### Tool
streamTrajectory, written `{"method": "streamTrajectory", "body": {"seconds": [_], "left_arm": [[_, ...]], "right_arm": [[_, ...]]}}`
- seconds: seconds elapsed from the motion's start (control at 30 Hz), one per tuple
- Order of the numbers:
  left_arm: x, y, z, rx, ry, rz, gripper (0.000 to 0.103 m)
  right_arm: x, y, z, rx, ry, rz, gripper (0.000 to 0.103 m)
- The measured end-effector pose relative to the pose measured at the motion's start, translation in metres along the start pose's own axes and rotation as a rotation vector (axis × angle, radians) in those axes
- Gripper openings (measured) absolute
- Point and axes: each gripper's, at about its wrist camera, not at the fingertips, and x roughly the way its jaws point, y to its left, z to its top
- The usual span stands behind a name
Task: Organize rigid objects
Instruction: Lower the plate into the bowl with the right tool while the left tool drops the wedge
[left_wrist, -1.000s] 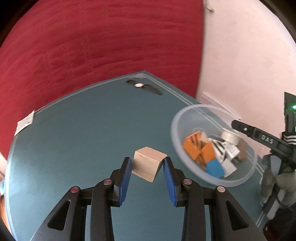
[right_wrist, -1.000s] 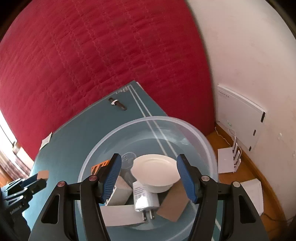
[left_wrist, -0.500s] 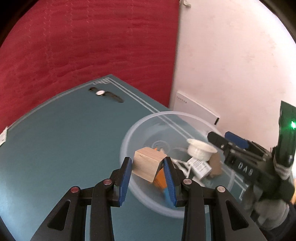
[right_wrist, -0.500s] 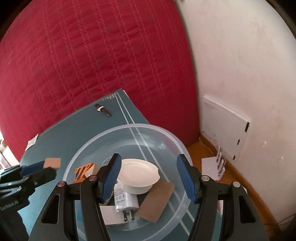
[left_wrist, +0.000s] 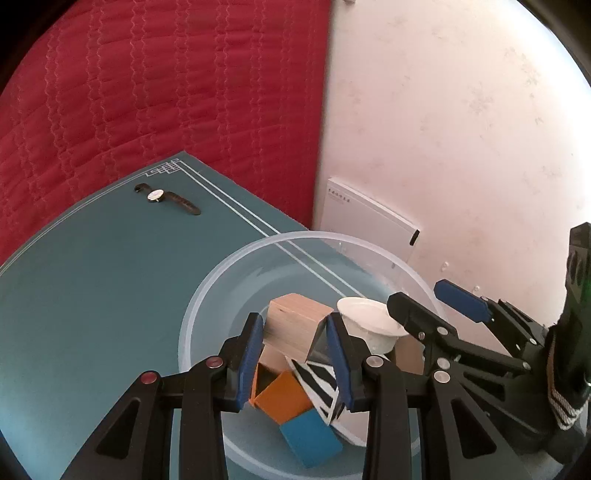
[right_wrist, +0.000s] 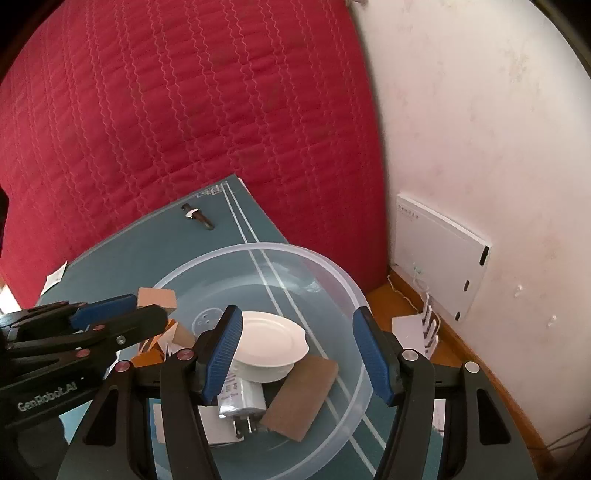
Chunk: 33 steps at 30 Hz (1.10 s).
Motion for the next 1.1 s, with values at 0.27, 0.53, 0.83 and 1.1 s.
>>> {"method": "streamTrajectory", "body": {"seconds": [0.27, 0.53, 0.83, 1.1], "left_arm": [[-0.004, 0.003, -0.004, -0.031, -0.004, 0.014, 0.081], [-0.015, 0.011, -0.011, -0.042, -0.033, 0.080, 0.094], [-0.028, 0.015, -0.019, -0.018, -0.070, 0.181, 0.101], [-0.045, 0.021, -0.027, -0.012, -0.104, 0.242, 0.102]], "right_arm": [[-0.004, -0.001, -0.001, 0.002, -0.005, -0.024, 0.064], [-0.010, -0.002, -0.003, -0.007, 0.004, -0.039, 0.066], [-0.016, 0.002, -0.006, -0.018, 0.016, -0.045, 0.071], [-0.026, 0.008, -0.012, -0.033, 0.013, -0.058, 0.079]]}}
